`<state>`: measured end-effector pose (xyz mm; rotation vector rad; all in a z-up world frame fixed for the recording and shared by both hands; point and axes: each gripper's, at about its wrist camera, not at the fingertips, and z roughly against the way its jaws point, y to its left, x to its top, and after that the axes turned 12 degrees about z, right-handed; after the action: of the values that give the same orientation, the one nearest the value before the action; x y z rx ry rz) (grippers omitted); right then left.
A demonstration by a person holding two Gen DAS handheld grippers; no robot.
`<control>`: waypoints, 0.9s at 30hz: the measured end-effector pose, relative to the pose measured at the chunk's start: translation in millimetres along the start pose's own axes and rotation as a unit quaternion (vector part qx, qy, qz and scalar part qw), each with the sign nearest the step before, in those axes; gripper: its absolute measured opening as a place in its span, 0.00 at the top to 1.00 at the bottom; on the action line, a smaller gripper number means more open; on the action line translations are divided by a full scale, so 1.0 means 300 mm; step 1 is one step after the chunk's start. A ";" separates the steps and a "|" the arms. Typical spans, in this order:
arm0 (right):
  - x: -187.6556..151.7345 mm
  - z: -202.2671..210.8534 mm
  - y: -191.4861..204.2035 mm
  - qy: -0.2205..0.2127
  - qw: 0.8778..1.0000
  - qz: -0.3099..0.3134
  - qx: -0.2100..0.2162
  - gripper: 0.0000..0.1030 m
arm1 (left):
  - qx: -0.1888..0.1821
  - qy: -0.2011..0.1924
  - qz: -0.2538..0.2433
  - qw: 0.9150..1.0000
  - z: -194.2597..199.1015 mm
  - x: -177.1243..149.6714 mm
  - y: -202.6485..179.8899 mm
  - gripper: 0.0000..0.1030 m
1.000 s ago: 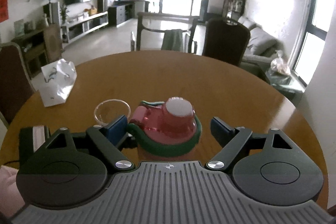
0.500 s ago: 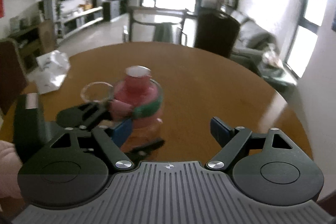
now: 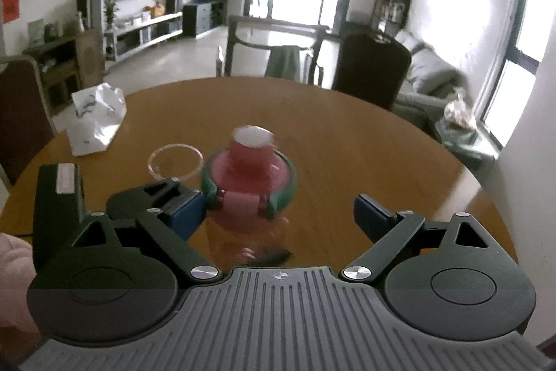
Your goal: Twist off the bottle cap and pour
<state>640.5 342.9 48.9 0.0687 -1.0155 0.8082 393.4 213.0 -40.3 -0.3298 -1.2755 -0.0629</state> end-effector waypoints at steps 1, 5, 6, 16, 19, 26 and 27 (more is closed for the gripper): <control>-0.003 0.000 -0.017 0.005 1.000 0.001 -0.013 0.11 | 0.000 0.000 -0.001 1.000 0.027 -0.003 -0.041 0.31; 0.002 -0.011 -0.049 0.006 0.999 -0.005 -0.035 0.15 | 0.001 0.001 -0.004 1.000 -0.070 0.029 0.100 0.31; 0.004 -0.011 -0.048 0.004 0.999 -0.007 -0.031 0.16 | 0.002 0.001 -0.005 1.000 -0.081 0.033 0.114 0.31; 0.027 -0.016 -0.038 -0.016 0.999 -0.028 0.007 0.24 | 0.006 0.001 -0.013 1.000 -0.243 0.100 0.388 0.31; 0.034 -0.017 -0.035 -0.021 0.999 -0.034 0.018 0.14 | 0.005 0.001 -0.011 1.000 -0.317 0.132 0.507 0.31; 0.005 -0.019 -0.018 -0.014 0.996 -0.055 0.065 0.10 | 0.006 0.002 -0.010 1.000 -0.500 0.183 0.746 0.31; 0.001 -0.024 -0.004 -0.010 0.995 -0.058 0.077 0.10 | 0.006 0.002 -0.010 1.000 -0.520 0.190 0.779 0.31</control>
<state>646.5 345.1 45.5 0.2667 -0.9572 0.7795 608.2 399.8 -74.0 -0.3070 -1.2749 -0.0732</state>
